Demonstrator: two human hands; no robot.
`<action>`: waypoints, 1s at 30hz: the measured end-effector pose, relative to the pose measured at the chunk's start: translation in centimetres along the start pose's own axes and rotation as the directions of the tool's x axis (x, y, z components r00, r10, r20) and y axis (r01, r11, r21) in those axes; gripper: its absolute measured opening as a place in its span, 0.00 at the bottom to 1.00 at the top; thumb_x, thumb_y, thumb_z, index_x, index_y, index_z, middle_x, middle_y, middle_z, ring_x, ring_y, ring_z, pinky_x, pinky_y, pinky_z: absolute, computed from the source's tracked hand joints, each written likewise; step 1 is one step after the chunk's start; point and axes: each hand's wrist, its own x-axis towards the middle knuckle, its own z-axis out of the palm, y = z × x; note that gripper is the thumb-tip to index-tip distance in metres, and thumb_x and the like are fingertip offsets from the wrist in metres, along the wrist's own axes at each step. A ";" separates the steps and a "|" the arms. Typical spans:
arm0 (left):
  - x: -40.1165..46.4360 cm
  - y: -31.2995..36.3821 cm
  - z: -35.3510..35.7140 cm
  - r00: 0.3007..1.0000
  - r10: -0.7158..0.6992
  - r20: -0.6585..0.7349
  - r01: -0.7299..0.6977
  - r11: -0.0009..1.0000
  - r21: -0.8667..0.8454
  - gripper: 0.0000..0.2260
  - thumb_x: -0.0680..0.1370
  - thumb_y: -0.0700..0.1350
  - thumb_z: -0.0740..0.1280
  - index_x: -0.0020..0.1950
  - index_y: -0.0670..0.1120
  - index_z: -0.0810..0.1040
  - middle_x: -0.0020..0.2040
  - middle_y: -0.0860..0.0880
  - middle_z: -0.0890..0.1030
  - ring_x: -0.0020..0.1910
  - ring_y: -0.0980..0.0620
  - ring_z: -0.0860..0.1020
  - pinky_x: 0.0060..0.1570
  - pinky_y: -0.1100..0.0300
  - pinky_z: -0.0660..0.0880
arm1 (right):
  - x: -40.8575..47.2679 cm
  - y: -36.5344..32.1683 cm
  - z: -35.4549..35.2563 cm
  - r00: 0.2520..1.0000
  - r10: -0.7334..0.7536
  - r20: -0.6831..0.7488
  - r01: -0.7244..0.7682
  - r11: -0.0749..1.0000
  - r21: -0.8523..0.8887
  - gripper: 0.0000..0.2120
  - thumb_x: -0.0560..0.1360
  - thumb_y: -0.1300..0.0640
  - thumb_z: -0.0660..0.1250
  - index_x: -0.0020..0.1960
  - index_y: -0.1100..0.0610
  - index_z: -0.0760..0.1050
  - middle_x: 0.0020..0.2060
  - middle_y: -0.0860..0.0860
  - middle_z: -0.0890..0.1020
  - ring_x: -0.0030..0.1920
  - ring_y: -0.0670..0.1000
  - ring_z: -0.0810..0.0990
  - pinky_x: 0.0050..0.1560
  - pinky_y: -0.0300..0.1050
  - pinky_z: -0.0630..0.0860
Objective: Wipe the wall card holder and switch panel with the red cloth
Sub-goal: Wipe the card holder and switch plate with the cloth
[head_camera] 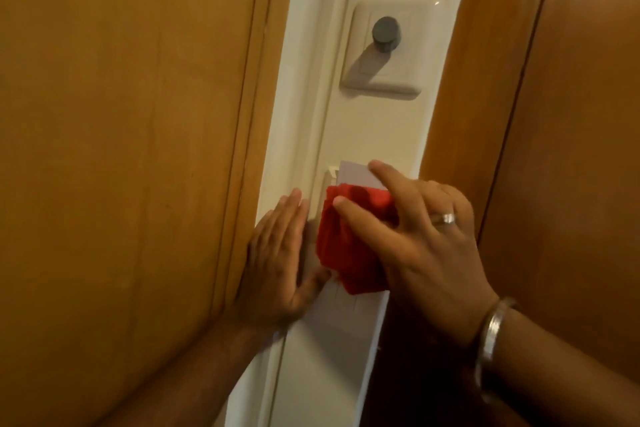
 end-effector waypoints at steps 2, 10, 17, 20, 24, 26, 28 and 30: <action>-0.3 -0.9 0.6 0.994 0.087 0.058 -0.094 0.989 0.117 0.45 0.75 0.74 0.46 0.81 0.42 0.50 0.82 0.42 0.52 0.82 0.43 0.52 0.79 0.44 0.50 | -0.5 0.4 0.4 0.985 -0.173 0.021 0.174 0.982 -0.073 0.32 0.66 0.46 0.71 0.68 0.51 0.68 0.69 0.57 0.69 0.65 0.62 0.69 0.63 0.61 0.64; -0.5 -1.5 1.8 0.987 0.162 0.008 -0.160 0.969 0.186 0.54 0.70 0.79 0.51 0.80 0.37 0.51 0.81 0.37 0.53 0.81 0.38 0.53 0.79 0.42 0.51 | -1.0 -1.0 1.7 0.979 -0.115 0.167 0.108 0.993 0.053 0.34 0.73 0.37 0.55 0.71 0.57 0.62 0.73 0.57 0.62 0.72 0.61 0.59 0.70 0.63 0.56; -0.6 -1.2 1.5 0.988 0.155 0.006 -0.153 0.965 0.215 0.58 0.66 0.78 0.61 0.79 0.37 0.52 0.81 0.37 0.54 0.81 0.40 0.53 0.79 0.43 0.52 | -1.2 0.0 1.5 0.943 -0.285 0.174 0.289 0.957 0.006 0.26 0.75 0.53 0.57 0.72 0.55 0.62 0.71 0.56 0.65 0.70 0.61 0.63 0.66 0.58 0.60; -0.5 -1.2 1.4 0.989 0.149 0.026 -0.151 0.966 0.211 0.57 0.67 0.79 0.58 0.80 0.38 0.51 0.81 0.38 0.54 0.81 0.40 0.52 0.79 0.43 0.51 | 0.7 0.8 0.3 0.949 -0.264 0.174 0.263 0.964 0.025 0.31 0.68 0.52 0.65 0.70 0.57 0.63 0.68 0.57 0.70 0.66 0.61 0.70 0.62 0.57 0.67; -0.5 -1.1 1.2 0.987 0.156 0.034 -0.160 0.964 0.214 0.54 0.69 0.78 0.54 0.78 0.35 0.56 0.81 0.36 0.55 0.81 0.39 0.53 0.79 0.43 0.51 | 2.4 -0.8 -0.2 0.887 -0.349 0.302 0.364 0.932 0.008 0.32 0.60 0.51 0.75 0.62 0.58 0.72 0.65 0.58 0.74 0.63 0.63 0.73 0.56 0.60 0.73; -0.4 -1.1 1.3 0.987 0.154 0.037 -0.158 0.962 0.223 0.55 0.69 0.78 0.54 0.79 0.35 0.55 0.81 0.36 0.55 0.81 0.39 0.53 0.79 0.44 0.51 | 2.3 -0.7 -0.8 0.853 -0.381 0.356 0.402 0.916 0.016 0.35 0.55 0.50 0.78 0.61 0.56 0.75 0.63 0.58 0.76 0.61 0.62 0.75 0.53 0.59 0.76; -0.4 -1.1 1.3 0.989 0.141 0.051 -0.149 0.962 0.227 0.55 0.68 0.79 0.53 0.79 0.36 0.54 0.81 0.37 0.54 0.81 0.39 0.52 0.79 0.45 0.50 | 2.8 0.0 -1.5 0.862 -0.347 0.370 0.366 0.930 0.021 0.36 0.55 0.51 0.79 0.62 0.55 0.74 0.62 0.57 0.77 0.59 0.61 0.76 0.52 0.59 0.76; -0.4 -1.1 1.3 0.990 0.131 0.057 -0.141 0.961 0.237 0.55 0.68 0.79 0.51 0.79 0.37 0.54 0.81 0.38 0.53 0.81 0.40 0.52 0.79 0.45 0.49 | 3.6 -0.1 -1.9 0.874 -0.296 0.385 0.315 0.949 0.013 0.37 0.57 0.50 0.79 0.63 0.55 0.73 0.63 0.57 0.77 0.59 0.62 0.76 0.53 0.59 0.76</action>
